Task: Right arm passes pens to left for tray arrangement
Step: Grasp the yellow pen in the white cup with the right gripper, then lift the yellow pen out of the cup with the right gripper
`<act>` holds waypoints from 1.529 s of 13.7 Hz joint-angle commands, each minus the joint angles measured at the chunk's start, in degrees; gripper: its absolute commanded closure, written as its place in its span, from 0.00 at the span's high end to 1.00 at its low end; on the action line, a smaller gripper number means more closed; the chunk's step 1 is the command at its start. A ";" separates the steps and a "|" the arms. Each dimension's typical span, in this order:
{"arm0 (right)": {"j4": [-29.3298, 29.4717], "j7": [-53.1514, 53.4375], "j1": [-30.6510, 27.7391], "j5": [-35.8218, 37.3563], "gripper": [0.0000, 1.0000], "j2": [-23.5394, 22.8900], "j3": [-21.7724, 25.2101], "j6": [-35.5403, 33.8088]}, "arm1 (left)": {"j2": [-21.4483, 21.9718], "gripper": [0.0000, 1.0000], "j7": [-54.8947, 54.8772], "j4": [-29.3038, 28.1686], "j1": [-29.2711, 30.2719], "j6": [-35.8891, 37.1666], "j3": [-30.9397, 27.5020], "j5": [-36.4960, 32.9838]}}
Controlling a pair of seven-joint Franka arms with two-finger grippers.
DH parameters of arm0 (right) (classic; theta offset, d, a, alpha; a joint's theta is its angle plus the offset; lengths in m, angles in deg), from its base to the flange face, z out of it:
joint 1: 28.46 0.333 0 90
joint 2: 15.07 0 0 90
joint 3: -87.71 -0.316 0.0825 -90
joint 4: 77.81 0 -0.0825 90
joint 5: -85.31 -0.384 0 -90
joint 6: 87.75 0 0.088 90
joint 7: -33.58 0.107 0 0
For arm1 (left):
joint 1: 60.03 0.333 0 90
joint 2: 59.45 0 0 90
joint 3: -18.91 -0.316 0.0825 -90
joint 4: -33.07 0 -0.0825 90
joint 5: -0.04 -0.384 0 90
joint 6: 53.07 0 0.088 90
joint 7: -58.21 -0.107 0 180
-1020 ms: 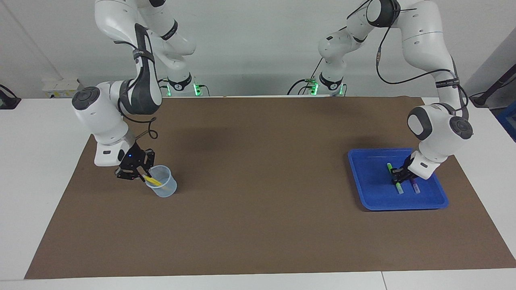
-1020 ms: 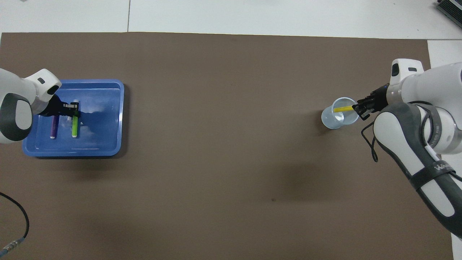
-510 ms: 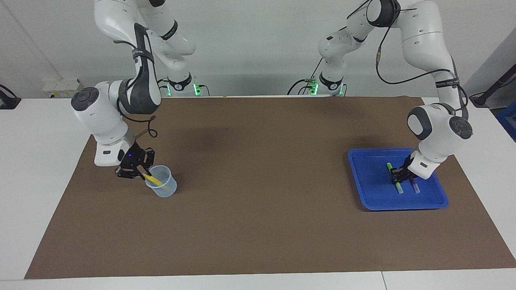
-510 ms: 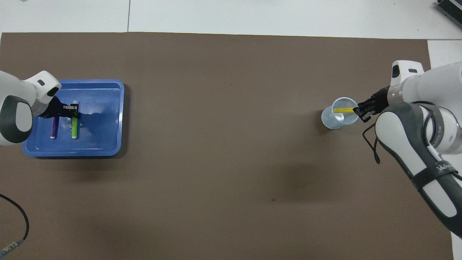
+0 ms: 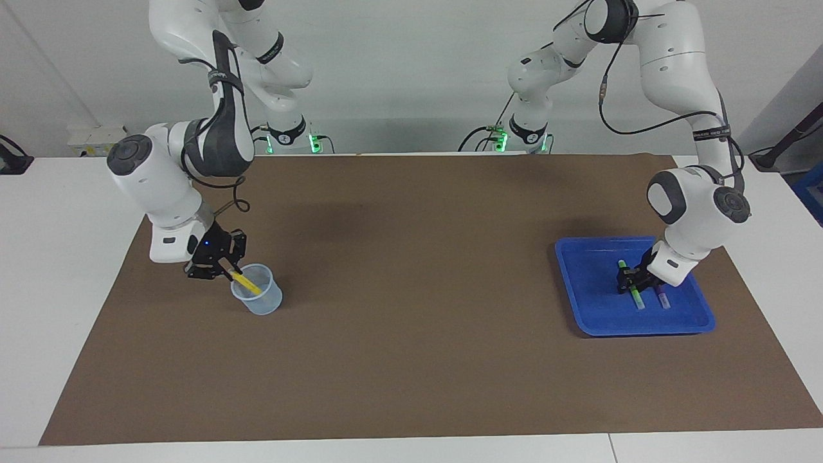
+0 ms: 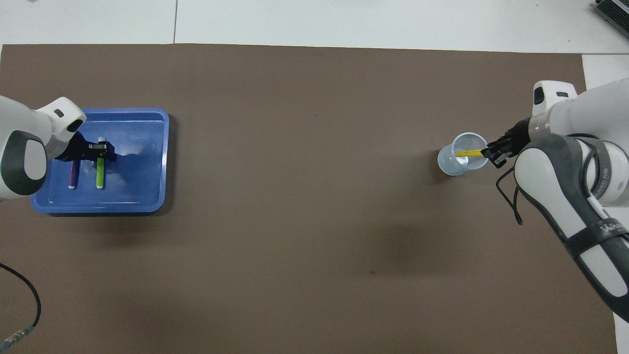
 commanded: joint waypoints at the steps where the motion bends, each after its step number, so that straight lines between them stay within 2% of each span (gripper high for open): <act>1: 0.61 0.80 -0.37 1.11 0.00 0.93 -0.50 -2.07 | 0.66 0.49 -0.42 -1.00 0.64 0.67 0.01 -0.84; 3: 2.01 0.80 -0.20 1.02 0.00 0.93 -0.50 -3.65 | 0.75 0.50 -0.51 -0.38 0.47 1.12 0.10 -0.75; 4: 2.63 0.80 -0.02 1.11 0.00 0.93 -0.50 -4.18 | 0.75 0.59 -0.51 0.15 0.38 1.03 0.19 -0.75; 8: 6.14 1.06 0.15 0.93 0.00 2.16 -0.68 -9.27 | 1.71 0.60 -0.51 0.59 -0.15 1.21 0.54 -0.75; 12: 6.50 1.15 -0.02 0.93 0.00 5.58 -0.68 -13.49 | 3.55 0.62 -0.51 0.59 -0.93 0.51 0.80 -0.75; 14: 7.20 1.85 -0.02 0.41 0.00 6.90 -0.59 -15.68 | 4.26 0.68 -0.59 0.33 -1.64 0.24 0.80 -0.75; 18: 10.72 8.16 1.03 0.05 0.00 6.91 -0.86 -19.82 | 4.53 0.97 -1.82 0.33 -2.87 -4.58 0.71 -0.92; 21: 11.07 15.18 1.56 -2.66 0.00 7.08 -1.73 -20.61 | 4.53 0.98 -1.74 0.24 -3.22 -6.09 0.71 -0.92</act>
